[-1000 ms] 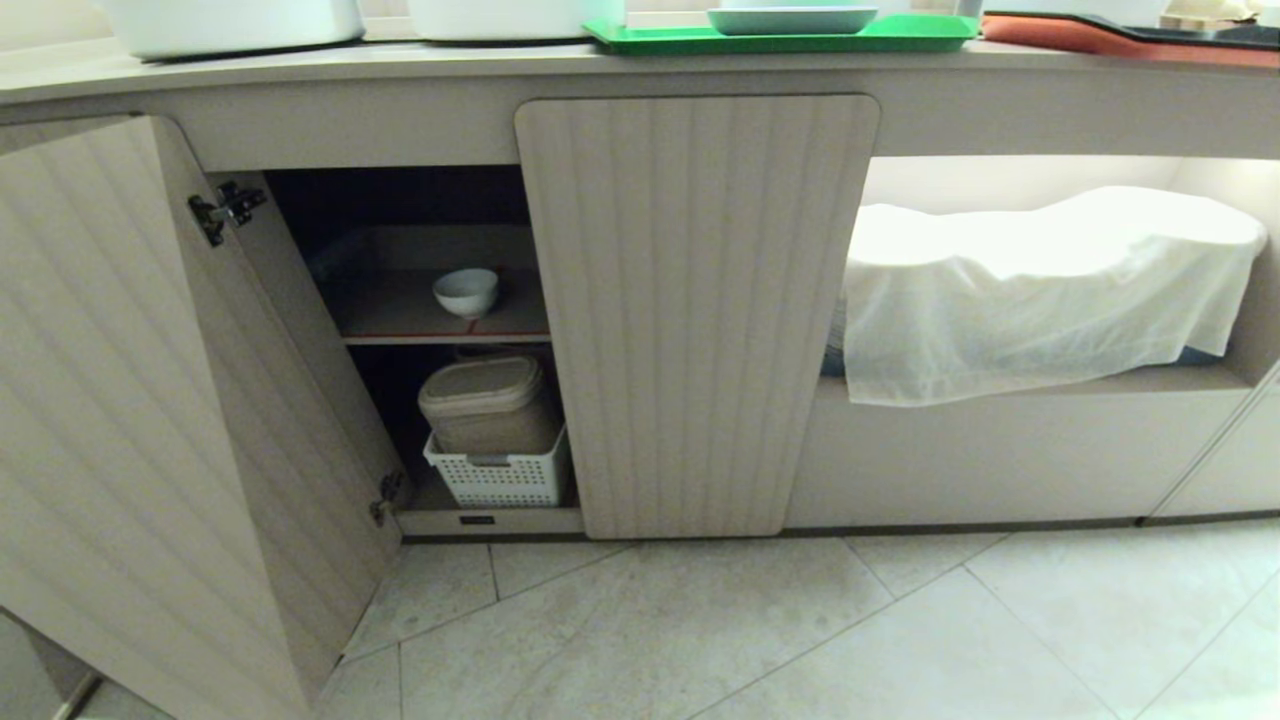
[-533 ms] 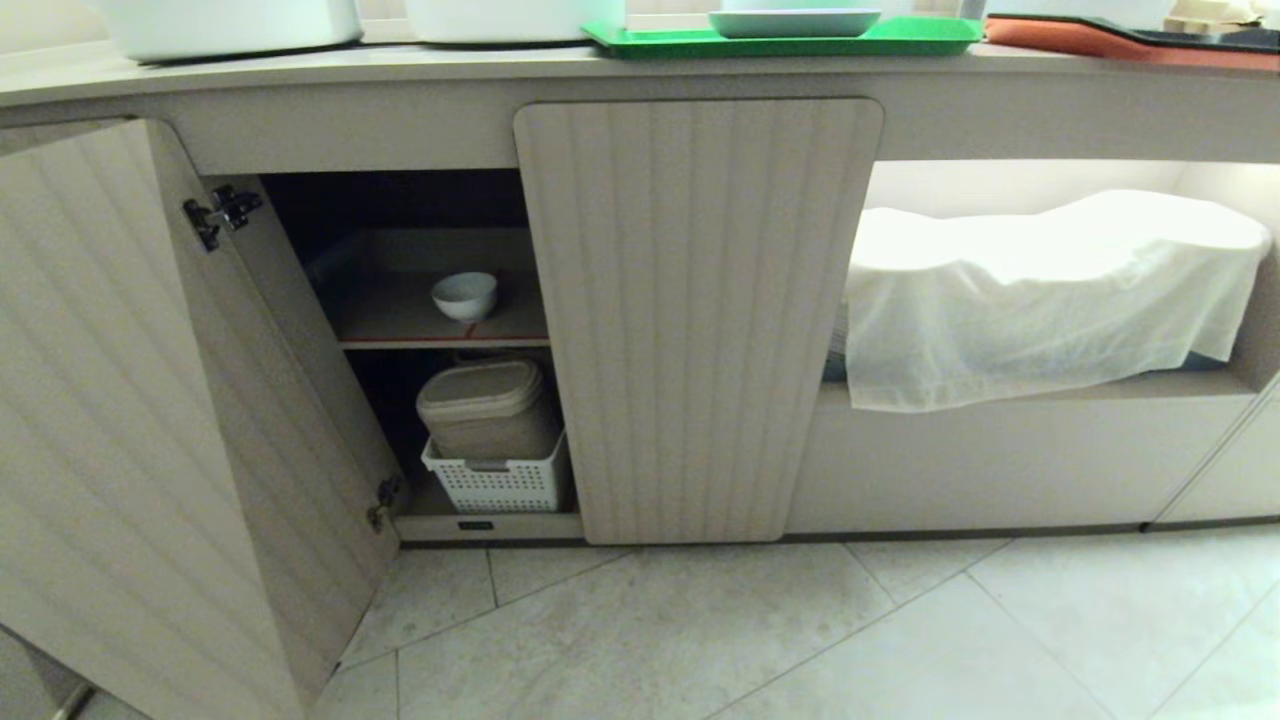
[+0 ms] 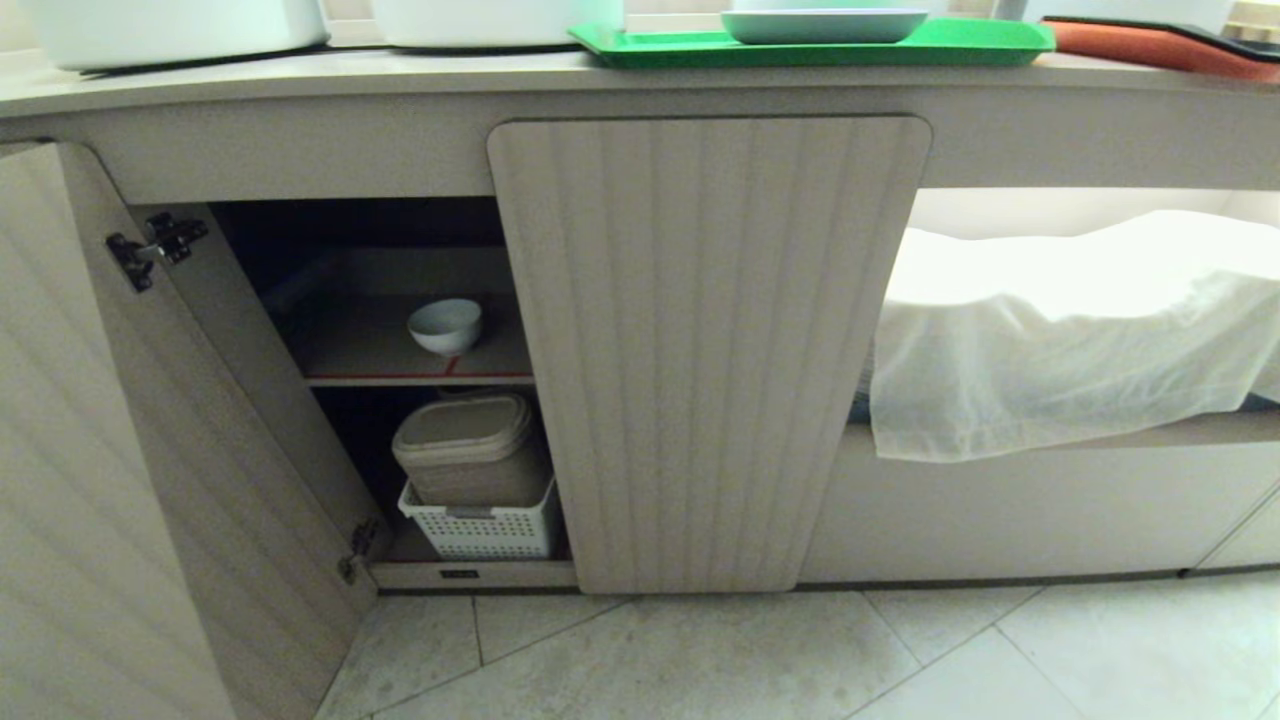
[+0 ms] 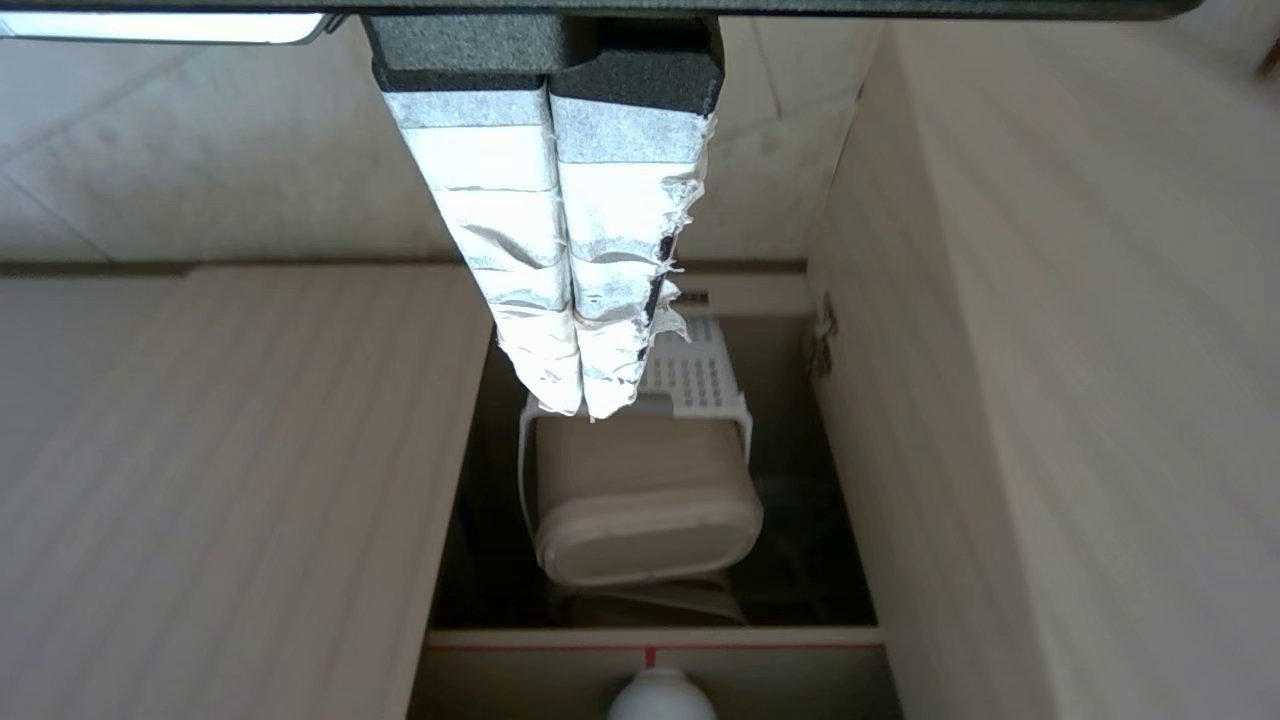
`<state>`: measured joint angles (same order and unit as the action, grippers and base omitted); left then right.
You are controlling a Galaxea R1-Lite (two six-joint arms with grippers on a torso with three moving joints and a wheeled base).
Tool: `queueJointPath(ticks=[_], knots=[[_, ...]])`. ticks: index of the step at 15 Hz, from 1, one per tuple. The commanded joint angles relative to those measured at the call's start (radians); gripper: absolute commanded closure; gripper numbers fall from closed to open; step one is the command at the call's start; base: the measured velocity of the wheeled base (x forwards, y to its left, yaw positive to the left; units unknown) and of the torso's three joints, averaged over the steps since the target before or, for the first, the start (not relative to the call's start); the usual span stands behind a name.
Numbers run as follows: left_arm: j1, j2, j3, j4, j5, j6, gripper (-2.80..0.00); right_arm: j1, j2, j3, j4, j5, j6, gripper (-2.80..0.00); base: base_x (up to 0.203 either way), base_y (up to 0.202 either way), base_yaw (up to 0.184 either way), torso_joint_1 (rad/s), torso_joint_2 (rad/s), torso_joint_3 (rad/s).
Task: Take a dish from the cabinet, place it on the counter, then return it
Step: Take the bowl from the cabinet
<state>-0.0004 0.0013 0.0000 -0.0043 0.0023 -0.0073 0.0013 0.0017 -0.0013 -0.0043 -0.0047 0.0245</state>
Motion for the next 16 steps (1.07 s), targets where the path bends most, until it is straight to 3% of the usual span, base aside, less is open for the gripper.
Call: queueJointPath(ticks=[1,16], knots=[[0.0,0.0,0.0,0.0,0.001,0.0,0.0,0.0,0.0,0.001,0.0,0.0,0.0,0.0,0.195,0.0,0.005,-0.002,0.0,0.002],[0.0,0.0,0.0,-0.002,0.001,-0.003,0.0,0.0,0.0,0.0,-0.001,0.0,0.0,0.0,0.185,0.0,0.001,0.004,0.0,0.002]])
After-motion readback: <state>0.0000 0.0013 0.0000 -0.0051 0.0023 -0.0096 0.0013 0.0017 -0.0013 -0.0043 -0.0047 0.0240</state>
